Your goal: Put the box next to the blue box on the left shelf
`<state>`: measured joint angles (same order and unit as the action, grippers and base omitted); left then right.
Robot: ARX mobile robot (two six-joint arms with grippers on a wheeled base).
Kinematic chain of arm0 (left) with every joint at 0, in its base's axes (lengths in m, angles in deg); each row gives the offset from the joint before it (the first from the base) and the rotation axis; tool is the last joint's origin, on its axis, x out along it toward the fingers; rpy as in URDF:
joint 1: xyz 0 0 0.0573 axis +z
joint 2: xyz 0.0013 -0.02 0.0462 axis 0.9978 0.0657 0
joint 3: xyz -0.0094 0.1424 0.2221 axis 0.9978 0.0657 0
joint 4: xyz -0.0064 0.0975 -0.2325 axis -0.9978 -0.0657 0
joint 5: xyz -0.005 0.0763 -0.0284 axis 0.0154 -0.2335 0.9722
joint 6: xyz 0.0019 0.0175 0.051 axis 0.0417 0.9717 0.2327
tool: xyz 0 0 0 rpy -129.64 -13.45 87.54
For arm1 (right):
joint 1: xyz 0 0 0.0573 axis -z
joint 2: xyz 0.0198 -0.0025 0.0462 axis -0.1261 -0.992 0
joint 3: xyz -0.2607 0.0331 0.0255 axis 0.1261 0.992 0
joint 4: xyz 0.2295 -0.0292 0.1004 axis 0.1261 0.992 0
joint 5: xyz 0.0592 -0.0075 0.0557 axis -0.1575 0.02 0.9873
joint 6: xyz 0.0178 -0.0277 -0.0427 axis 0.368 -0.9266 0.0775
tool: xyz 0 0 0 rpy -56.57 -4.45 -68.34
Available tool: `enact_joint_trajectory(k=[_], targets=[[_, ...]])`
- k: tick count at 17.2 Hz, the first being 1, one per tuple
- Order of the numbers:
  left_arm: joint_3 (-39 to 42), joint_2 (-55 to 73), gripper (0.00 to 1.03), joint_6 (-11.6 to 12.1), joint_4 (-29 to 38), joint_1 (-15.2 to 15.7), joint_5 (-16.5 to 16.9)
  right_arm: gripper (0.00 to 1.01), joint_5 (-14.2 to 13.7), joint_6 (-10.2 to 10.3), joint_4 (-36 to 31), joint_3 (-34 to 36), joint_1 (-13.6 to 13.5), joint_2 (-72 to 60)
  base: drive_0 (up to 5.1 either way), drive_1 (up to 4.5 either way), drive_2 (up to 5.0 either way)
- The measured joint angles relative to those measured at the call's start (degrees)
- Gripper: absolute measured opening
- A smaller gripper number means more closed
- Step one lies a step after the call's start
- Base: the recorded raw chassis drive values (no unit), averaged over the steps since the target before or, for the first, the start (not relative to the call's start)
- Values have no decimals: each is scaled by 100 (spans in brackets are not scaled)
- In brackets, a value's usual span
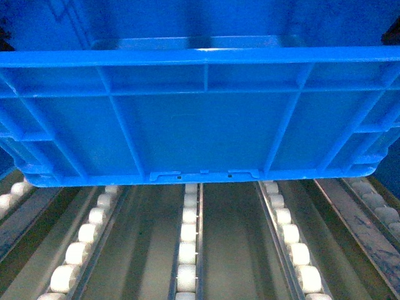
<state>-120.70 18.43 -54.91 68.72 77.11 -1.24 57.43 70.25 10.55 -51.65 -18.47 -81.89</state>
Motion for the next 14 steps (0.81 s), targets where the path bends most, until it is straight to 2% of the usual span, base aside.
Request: enact_joint_trajectory(k=[10, 11, 12, 13, 14], targets=[[0, 0, 6, 0, 0, 0, 0, 7, 0, 2, -2, 0, 0, 0, 0, 0, 0], [13, 0, 6, -13, 59, 0, -63, 7, -400, -105, -809, 299, -90, 7, 0, 0, 0], [284, 9, 6, 90, 855, -11, -297, 7, -914, -111, -1792, 765, -280, 17, 0, 0, 0], [367, 2, 6, 229, 1438, -11, -455, 9, -1499, -254, -2658, 905, -435, 4, 0, 0, 0], [334, -24, 6, 234, 1456, -9, -455, 9, -1552, -284, -2616, 796, -459, 46, 0, 0, 0]])
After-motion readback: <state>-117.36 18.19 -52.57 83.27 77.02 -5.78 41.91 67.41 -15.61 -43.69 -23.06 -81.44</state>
